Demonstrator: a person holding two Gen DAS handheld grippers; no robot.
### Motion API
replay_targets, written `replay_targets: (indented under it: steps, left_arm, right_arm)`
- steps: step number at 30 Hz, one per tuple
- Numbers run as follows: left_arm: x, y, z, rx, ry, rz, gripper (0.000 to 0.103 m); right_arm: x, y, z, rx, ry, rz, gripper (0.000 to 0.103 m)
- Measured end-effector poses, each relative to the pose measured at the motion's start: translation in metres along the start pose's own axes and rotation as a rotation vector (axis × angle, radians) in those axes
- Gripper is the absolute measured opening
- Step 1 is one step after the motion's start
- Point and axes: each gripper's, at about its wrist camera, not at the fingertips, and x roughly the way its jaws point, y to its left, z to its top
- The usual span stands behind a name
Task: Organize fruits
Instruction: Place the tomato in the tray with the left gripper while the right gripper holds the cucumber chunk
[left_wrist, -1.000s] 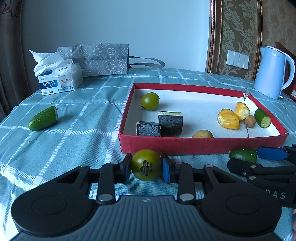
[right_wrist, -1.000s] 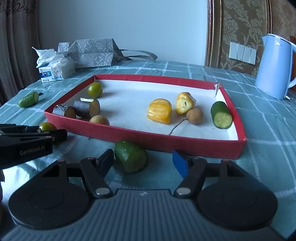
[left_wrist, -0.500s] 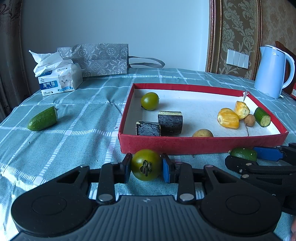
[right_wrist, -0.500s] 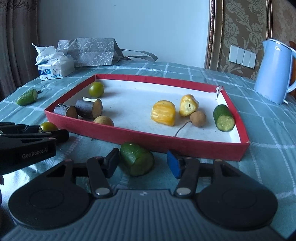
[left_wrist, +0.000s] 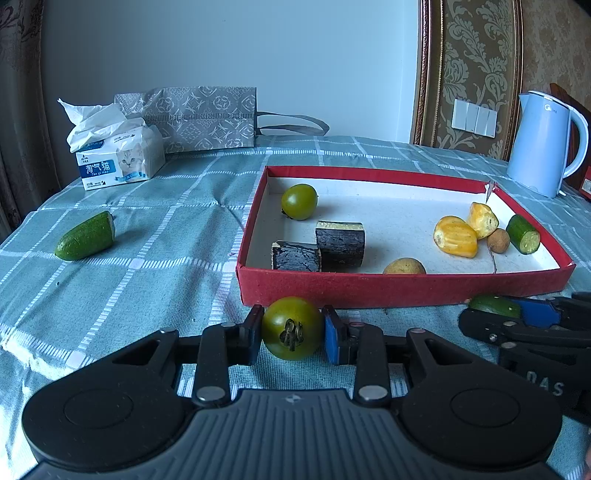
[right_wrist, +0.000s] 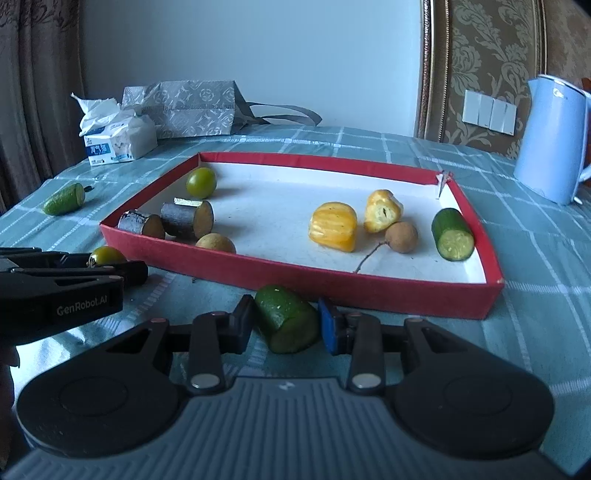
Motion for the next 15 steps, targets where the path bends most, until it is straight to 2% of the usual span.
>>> replay_targets:
  steps: [11,15]
  left_arm:
    - [-0.001,0.000,0.000,0.001,-0.001,-0.002,0.032]
    - [-0.005,-0.003,-0.002,0.021,-0.012,-0.031,0.032]
  right_arm:
    - [-0.013,-0.030,-0.007,0.134,-0.036,0.010,0.035]
    - [-0.020,-0.038,-0.011,0.171,-0.062,0.015,0.035]
